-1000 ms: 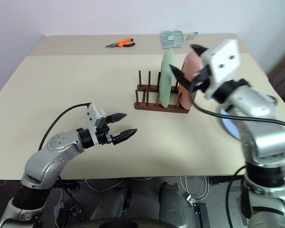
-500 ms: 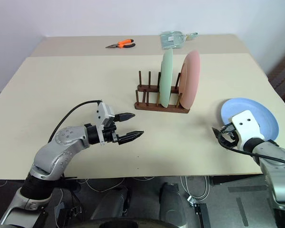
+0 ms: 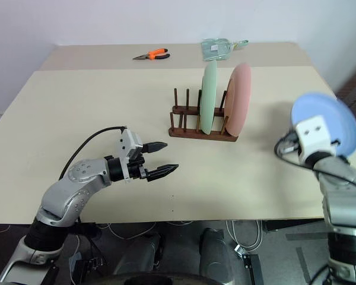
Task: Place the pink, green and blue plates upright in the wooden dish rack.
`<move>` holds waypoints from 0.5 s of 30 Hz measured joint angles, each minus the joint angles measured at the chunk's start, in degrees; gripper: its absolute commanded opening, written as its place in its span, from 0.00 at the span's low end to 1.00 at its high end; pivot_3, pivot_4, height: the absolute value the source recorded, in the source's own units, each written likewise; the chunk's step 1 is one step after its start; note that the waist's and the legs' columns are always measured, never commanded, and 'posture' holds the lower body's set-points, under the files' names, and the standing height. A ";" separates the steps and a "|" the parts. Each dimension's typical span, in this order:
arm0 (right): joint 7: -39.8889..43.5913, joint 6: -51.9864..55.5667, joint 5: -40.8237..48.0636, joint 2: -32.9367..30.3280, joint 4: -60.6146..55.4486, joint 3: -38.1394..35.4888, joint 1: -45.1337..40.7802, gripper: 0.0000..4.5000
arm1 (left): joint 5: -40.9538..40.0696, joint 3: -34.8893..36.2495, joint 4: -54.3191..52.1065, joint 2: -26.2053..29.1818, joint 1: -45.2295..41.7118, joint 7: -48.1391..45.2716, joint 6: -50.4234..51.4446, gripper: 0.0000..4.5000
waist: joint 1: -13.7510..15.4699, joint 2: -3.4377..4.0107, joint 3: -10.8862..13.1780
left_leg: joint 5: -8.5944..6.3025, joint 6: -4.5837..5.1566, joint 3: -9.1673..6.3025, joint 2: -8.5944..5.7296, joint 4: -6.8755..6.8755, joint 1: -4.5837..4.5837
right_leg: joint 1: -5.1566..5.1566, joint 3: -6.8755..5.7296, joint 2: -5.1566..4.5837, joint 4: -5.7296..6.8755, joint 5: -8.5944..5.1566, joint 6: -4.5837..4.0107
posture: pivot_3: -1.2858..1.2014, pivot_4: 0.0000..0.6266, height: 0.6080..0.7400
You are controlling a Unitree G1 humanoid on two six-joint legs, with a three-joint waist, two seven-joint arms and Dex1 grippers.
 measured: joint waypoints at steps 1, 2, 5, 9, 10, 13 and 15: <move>-0.13 0.74 3.36 1.26 -2.31 -1.17 -4.13 0.01 | 0.25 0.20 0.16 -0.01 0.02 0.22 -0.11 0.91 | -0.22 0.02 0.02 | 0.00 0.00 -0.01 0.02 -0.01 0.01 | 0.00 0.00 0.02 0.01 0.00 0.00 | 0.52 0.24 1.00; -0.13 1.21 6.56 1.90 -5.13 -1.98 -7.99 0.01 | 0.38 0.22 0.34 -0.11 -0.15 0.44 -0.21 0.91 | -0.30 0.05 0.02 | 0.00 0.00 -0.07 0.02 -0.02 0.00 | 0.00 -0.02 0.02 0.01 0.01 0.00 | 0.52 0.24 1.00; -1.61 7.72 23.03 5.57 -12.77 -4.13 -19.88 0.01 | 1.33 1.71 2.23 -0.25 -0.20 1.42 -2.42 0.91 | -0.22 -0.02 0.01 | 0.00 0.00 -0.28 0.04 -0.06 -0.02 | 0.02 -0.13 0.06 0.00 0.11 -0.08 | 0.52 0.24 1.00; -9.99 15.31 47.18 12.80 -17.68 -3.60 -31.62 0.01 | 5.08 5.29 7.58 1.19 0.09 3.10 -8.06 0.91 | 0.09 -0.05 -0.01 | 0.00 0.00 -0.33 0.03 -0.07 -0.02 | 0.00 -0.16 0.05 0.00 0.09 -0.14 | 0.52 0.24 1.00; -13.91 16.08 51.74 16.47 -17.64 -2.30 -34.34 0.01 | 6.46 6.23 9.44 1.99 0.44 3.38 -10.20 0.91 | 0.03 -0.03 -0.02 | 0.00 0.00 -0.33 0.03 -0.07 -0.01 | -0.02 -0.13 0.04 0.01 0.10 -0.17 | 0.52 0.24 1.00; -22.60 18.22 58.52 23.51 -16.66 3.49 -37.03 0.01 | 8.68 9.10 13.54 2.65 0.91 4.33 -14.57 0.91 | 0.01 -0.03 -0.04 | 0.00 0.00 -0.33 0.02 -0.08 -0.02 | -0.09 -0.12 0.04 0.06 0.11 -0.18 | 0.52 0.24 1.00; -27.44 19.04 61.08 27.73 -14.03 6.35 -37.03 0.01 | 9.22 10.16 14.47 2.69 1.11 4.54 -16.06 0.91 | 0.14 -0.03 -0.05 | 0.01 -0.01 -0.32 -0.01 -0.07 -0.06 | -0.13 -0.12 0.03 0.09 0.14 -0.14 | 0.52 0.24 1.00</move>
